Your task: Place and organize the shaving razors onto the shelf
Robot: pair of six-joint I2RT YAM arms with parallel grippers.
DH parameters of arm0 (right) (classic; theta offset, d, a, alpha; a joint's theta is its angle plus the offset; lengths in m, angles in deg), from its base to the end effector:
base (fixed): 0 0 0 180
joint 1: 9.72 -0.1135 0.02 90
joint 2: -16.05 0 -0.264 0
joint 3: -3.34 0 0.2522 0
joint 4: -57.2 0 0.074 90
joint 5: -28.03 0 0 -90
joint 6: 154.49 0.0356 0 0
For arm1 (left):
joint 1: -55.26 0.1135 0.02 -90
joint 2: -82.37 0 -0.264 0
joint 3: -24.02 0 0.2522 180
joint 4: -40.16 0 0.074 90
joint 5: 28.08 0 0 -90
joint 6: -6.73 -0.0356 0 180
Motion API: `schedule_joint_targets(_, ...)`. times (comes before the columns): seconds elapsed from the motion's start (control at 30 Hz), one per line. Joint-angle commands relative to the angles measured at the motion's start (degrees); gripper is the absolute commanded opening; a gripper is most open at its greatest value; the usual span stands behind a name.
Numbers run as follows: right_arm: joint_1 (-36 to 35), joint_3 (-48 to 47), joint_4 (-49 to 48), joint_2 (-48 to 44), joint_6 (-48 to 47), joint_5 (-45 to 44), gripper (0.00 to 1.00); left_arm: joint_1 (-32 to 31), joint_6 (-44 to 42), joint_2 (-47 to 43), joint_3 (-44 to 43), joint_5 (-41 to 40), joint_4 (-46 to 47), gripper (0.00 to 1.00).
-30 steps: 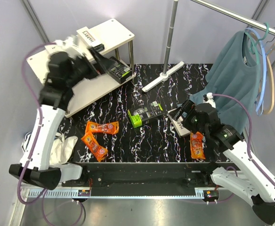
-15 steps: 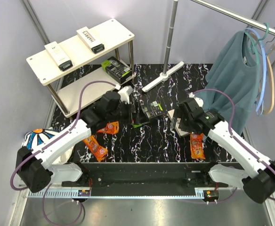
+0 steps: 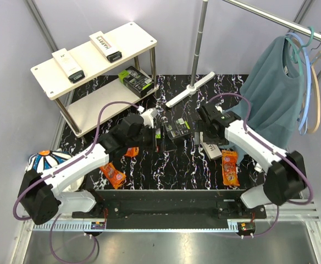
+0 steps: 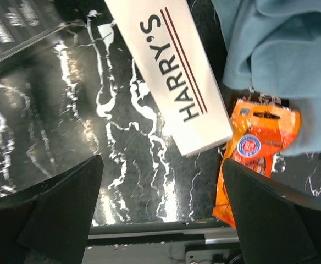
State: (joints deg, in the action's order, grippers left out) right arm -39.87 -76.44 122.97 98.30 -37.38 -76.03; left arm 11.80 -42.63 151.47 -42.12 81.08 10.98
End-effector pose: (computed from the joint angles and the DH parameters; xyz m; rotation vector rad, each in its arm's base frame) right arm 0.2435 0.1314 0.2634 -0.0076 2.6935 -0.0435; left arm 0.1871 -0.1934 0.2898 0.2760 2.3356 -1.1604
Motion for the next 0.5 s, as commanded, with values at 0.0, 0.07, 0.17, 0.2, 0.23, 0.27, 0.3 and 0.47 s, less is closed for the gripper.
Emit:
schedule_joint_targets(0.0, 2.6, -2.4, -3.2, 4.1, -6.7, 3.4, 1.0, -0.2, 0.7, -1.4, 1.6, 2.3, 3.9, 0.99)
schedule_joint_targets(0.07, 4.5, -2.6, -4.4, 6.2, -8.1, 4.4, 1.0, -0.2, 0.8, -1.4, 2.2, 2.3, 3.8, 0.99)
schedule_joint_targets(0.17, 6.1, -2.9, -5.1, 7.8, -9.8, 5.0, 1.0, -0.2, 0.9, -1.6, 3.1, 1.8, 4.0, 0.99)
schedule_joint_targets(0.2, 6.7, -2.5, -5.6, 7.9, -10.2, 5.8, 1.0, -0.2, 0.9, -1.5, 3.2, 2.0, 4.0, 0.99)
schedule_joint_targets(0.23, 7.2, -2.2, -6.4, 8.2, -10.6, 6.8, 1.0, -0.2, 0.9, -1.4, 3.4, 2.1, 4.0, 0.99)
schedule_joint_targets(0.27, 7.7, -1.8, -7.9, 8.4, -11.2, 8.9, 1.0, -0.2, 0.9, -1.3, 3.9, 2.2, 4.0, 0.99)
schedule_joint_targets(0.3, 8.2, -1.5, -8.5, 8.8, -11.5, 9.4, 1.0, -0.2, 1.0, -1.2, 4.0, 2.4, 4.0, 0.99)
schedule_joint_targets(0.47, 8.6, -1.5, -10.2, 14.5, -12.5, 10.2, 1.0, -0.2, 1.5, -0.5, 4.8, 3.1, 4.5, 0.99)
